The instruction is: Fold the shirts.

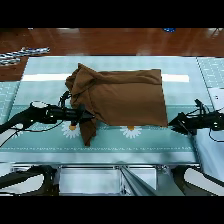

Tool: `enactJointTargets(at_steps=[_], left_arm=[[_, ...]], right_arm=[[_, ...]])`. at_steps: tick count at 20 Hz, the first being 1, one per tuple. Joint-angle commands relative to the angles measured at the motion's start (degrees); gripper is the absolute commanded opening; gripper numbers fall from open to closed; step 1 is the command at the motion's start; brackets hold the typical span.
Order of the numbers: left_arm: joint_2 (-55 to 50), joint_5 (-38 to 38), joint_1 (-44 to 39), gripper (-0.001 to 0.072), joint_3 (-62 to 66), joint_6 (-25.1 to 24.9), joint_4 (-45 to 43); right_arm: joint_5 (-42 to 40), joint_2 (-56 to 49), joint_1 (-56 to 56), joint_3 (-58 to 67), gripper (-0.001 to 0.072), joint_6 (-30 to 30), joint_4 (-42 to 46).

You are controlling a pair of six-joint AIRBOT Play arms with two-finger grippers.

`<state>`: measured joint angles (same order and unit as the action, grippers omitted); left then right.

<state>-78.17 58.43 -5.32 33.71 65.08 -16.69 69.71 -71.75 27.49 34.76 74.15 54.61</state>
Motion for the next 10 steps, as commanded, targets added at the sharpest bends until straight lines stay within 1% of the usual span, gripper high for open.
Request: enactJointTargets(at_steps=[1, 3, 4, 5, 6, 7, 8, 9, 10], left_arm=[[-0.02, 0.79, 0.00, 0.0020, 0.07, -0.13, 0.02], [-0.02, 0.98, 0.00, 0.0020, 0.07, -0.15, 0.02], [-0.02, 1.01, 0.00, 0.0020, 0.07, -0.15, 0.02], [-0.02, 0.98, 0.00, 0.0020, 0.07, -0.15, 0.02], [-0.02, 0.98, 0.00, 0.0020, 0.07, -0.15, 0.02], [0.02, 0.98, 0.11, 0.0020, 0.09, -0.15, 0.02], [0.07, 1.40, 0.57, 0.0020, 0.37, -0.92, 0.04], [0.28, 2.84, 1.57, 0.0020, 1.22, -2.99, 0.02], [0.68, 5.05, 3.13, 0.0020, 2.54, -3.80, 0.02]], right_arm=[[-5.73, -4.00, -3.52, 0.31, 0.0405, -0.55, -6.25], [-8.55, -6.40, -6.36, 2.47, 0.0405, -0.48, -9.29], [-9.07, -7.54, -7.87, 3.80, 0.0378, -0.46, -10.86], [-9.27, -8.52, -9.55, 5.18, 0.0284, -0.61, -12.63], [-9.38, -9.29, -11.58, 6.82, 0.0157, -1.99, -13.94], [-9.14, -9.51, -13.51, 8.66, 0.0025, -4.70, -14.91], [-8.59, -9.44, -14.73, 10.71, 0.0023, -5.25, -15.17], [-6.88, -9.44, -15.19, 13.73, 0.0023, -5.25, -15.15], [-4.83, -9.31, -15.17, 17.22, 0.0023, -5.22, -15.13]])
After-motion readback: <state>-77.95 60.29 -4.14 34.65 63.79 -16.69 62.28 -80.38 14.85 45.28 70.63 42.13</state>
